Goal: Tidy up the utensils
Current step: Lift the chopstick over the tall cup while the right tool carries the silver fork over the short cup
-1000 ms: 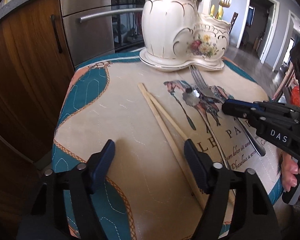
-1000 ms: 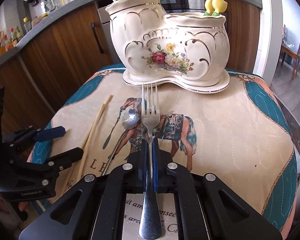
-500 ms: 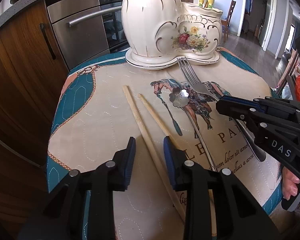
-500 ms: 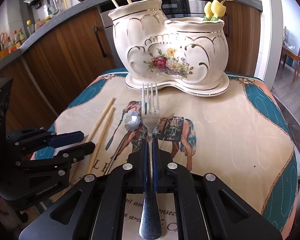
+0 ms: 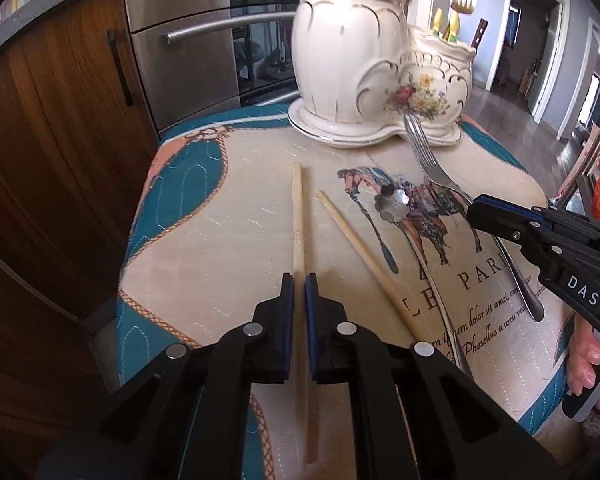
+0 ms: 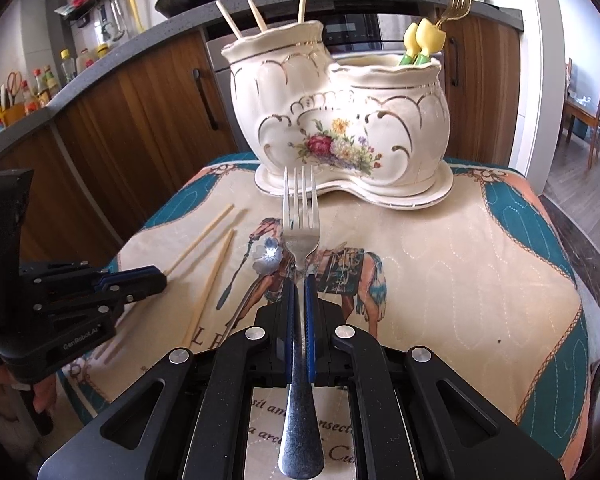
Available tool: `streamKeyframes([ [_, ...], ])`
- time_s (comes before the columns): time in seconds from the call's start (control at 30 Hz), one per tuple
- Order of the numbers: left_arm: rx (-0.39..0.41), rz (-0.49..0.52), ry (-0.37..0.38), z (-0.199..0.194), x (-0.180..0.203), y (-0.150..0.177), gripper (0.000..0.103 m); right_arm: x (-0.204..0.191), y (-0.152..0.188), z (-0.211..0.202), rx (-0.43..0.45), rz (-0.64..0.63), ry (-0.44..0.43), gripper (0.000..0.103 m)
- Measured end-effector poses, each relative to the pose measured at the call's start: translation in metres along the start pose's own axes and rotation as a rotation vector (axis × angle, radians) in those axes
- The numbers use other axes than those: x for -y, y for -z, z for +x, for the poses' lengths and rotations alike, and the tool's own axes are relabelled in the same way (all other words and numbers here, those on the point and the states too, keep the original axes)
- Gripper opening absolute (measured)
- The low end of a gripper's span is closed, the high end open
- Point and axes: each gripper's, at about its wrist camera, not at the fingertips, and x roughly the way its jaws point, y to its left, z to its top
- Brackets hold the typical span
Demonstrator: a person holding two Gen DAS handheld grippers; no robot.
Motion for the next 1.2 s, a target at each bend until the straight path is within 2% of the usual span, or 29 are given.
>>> streamKeyframes([
  [0.13,0.052,-0.017,0.011,-0.015,-0.005,-0.005,0.006,0.003,-0.004,-0.006,0.028,0.007,-0.005,0.006],
  [0.27,0.149,-0.038,0.063,-0.038,-0.008,-0.011,0.006,0.005,-0.007,-0.020,0.088,0.004,-0.011,0.006],
  [0.33,0.186,-0.038,0.066,-0.045,-0.007,-0.013,0.006,0.007,-0.009,-0.026,0.115,-0.005,-0.002,0.006],
  [0.4,0.229,-0.040,0.111,-0.051,-0.006,-0.013,0.006,0.009,-0.009,-0.031,0.136,0.005,-0.014,0.006],
  [0.57,0.364,-0.061,0.171,-0.070,-0.008,-0.016,0.006,0.014,-0.014,-0.051,0.231,0.027,-0.043,0.006],
  [0.83,0.444,-0.085,0.233,-0.080,-0.016,-0.028,0.006,0.014,-0.022,-0.069,0.323,0.036,-0.045,0.006],
  [0.97,0.531,-0.071,0.260,-0.088,-0.016,-0.051,0.006,0.017,-0.037,-0.078,0.374,0.049,-0.039,0.006],
  [1.2,0.655,-0.076,0.319,-0.090,-0.017,-0.116,0.006,0.029,-0.080,-0.080,0.437,0.046,-0.003,0.006],
])
